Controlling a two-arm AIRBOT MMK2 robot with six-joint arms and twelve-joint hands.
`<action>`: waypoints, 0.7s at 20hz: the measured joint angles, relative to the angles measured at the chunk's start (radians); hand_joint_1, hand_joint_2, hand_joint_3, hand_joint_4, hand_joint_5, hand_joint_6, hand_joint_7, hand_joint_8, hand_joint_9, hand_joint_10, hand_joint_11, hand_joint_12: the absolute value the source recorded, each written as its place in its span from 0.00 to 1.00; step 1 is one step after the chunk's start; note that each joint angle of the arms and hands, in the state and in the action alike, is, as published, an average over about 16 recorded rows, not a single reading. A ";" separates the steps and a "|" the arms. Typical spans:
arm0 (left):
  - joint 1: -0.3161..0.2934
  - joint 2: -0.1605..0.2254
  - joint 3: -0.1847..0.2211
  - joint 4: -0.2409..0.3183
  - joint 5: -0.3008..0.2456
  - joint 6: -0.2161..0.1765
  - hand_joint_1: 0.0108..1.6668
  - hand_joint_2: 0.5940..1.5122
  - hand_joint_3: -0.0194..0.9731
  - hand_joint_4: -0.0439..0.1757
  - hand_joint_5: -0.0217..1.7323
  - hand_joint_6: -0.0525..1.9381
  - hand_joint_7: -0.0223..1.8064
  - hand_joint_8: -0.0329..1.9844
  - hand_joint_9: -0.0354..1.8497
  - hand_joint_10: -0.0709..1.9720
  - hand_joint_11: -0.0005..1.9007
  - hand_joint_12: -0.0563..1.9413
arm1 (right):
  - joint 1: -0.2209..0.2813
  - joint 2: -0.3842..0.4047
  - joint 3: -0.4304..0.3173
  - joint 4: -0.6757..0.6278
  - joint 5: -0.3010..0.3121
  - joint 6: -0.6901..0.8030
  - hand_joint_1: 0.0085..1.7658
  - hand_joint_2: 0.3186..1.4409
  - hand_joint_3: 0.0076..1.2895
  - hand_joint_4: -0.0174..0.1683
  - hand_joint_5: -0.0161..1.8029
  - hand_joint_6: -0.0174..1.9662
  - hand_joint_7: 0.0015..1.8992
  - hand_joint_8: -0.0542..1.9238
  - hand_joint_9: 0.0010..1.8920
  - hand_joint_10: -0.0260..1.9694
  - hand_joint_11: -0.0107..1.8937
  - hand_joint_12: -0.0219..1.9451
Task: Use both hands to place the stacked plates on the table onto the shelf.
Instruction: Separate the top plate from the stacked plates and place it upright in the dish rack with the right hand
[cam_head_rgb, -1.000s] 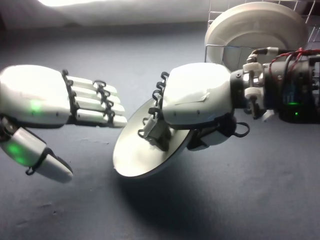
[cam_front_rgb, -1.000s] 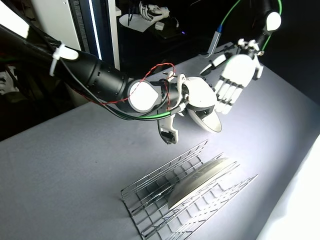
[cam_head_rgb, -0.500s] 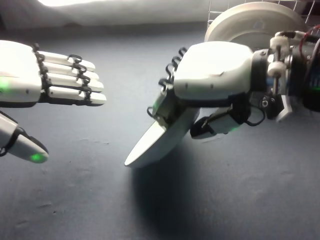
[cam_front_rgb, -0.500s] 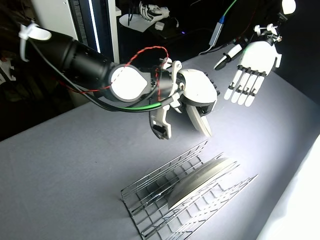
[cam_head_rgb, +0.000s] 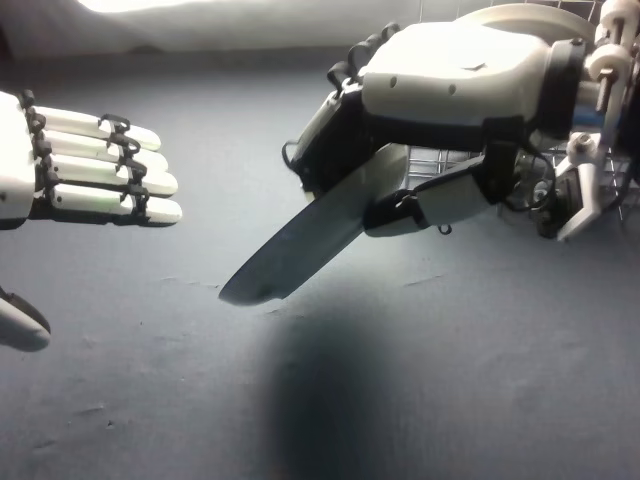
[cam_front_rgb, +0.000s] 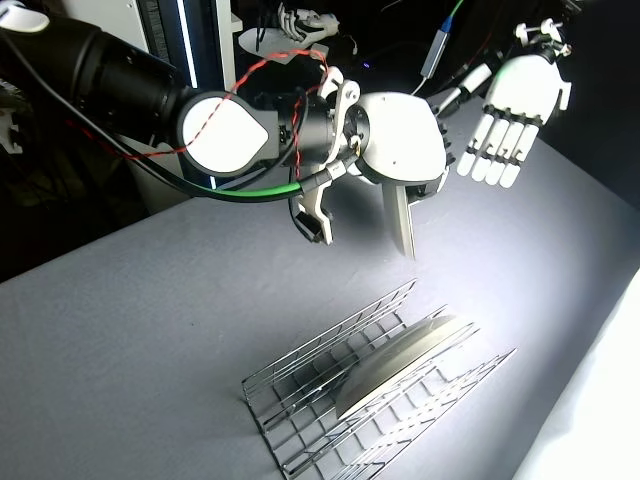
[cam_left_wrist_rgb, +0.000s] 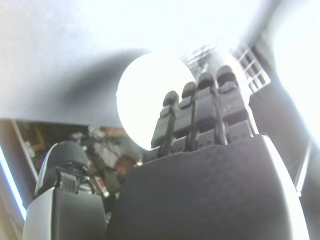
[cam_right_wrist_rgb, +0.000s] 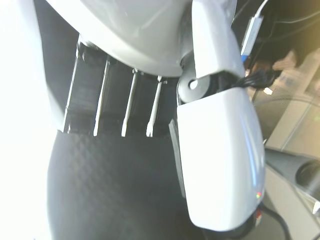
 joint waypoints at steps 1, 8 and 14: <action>0.003 0.003 0.000 0.002 -0.001 0.000 0.00 0.56 0.04 0.22 0.02 0.03 0.02 0.02 0.03 0.04 0.01 0.03 | 0.006 0.006 -0.005 0.026 -0.003 0.001 0.80 0.61 0.00 0.05 0.50 0.50 0.55 0.42 0.56 0.52 0.50 0.69; 0.024 -0.002 0.030 0.009 -0.006 0.000 0.00 0.56 0.04 0.22 0.02 0.03 0.02 0.02 0.03 0.04 0.01 0.03 | 0.046 0.029 -0.017 0.226 -0.034 0.004 0.81 0.61 0.00 0.05 0.50 0.50 0.54 0.42 0.56 0.50 0.50 0.71; 0.028 -0.022 0.059 0.002 -0.009 0.003 0.00 0.56 0.04 0.22 0.02 0.03 0.02 0.02 0.03 0.04 0.01 0.03 | 0.077 0.032 -0.018 0.430 -0.066 0.006 0.81 0.61 0.00 0.05 0.49 0.49 0.54 0.44 0.55 0.52 0.49 0.73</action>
